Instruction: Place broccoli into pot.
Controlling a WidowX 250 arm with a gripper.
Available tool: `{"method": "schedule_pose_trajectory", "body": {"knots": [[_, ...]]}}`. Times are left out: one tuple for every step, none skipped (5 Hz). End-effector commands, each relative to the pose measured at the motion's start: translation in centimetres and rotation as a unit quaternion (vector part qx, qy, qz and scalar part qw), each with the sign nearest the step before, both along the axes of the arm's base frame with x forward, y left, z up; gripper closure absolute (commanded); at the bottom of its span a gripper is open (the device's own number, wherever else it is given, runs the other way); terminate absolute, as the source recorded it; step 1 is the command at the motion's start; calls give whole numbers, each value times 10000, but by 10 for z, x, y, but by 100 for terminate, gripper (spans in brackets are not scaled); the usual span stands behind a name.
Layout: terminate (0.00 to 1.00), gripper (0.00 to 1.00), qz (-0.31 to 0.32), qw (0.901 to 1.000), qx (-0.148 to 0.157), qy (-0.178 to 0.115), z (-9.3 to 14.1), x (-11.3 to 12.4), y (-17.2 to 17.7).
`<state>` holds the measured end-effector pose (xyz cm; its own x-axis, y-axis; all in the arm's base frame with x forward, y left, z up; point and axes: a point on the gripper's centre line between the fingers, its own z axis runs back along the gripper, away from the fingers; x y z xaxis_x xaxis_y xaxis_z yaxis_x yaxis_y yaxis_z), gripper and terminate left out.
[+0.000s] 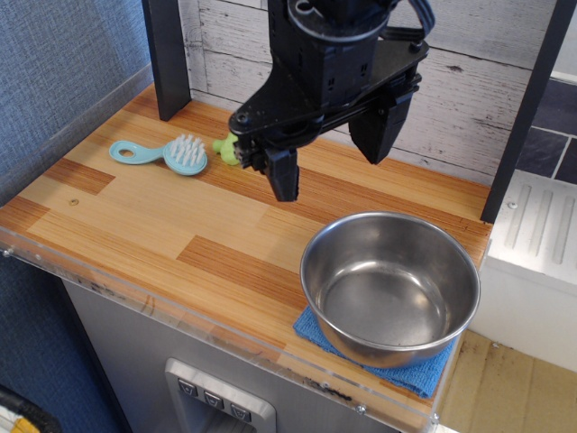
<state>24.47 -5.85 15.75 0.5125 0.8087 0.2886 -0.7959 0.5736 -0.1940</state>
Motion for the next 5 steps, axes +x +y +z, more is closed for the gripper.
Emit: {"method": "schedule_pose_trajectory", "body": {"knots": [[0, 0, 0, 10000, 0, 0, 0, 0, 0], [0, 0, 270, 9996, -25, -14, 0, 13, 11], [0, 0, 518, 9986, -110, -78, -2, 22, 21], [0, 0, 679, 9976, -124, -48, -12, 37, 34], [0, 0, 930, 9952, -234, -212, -19, 52, 52]]}}
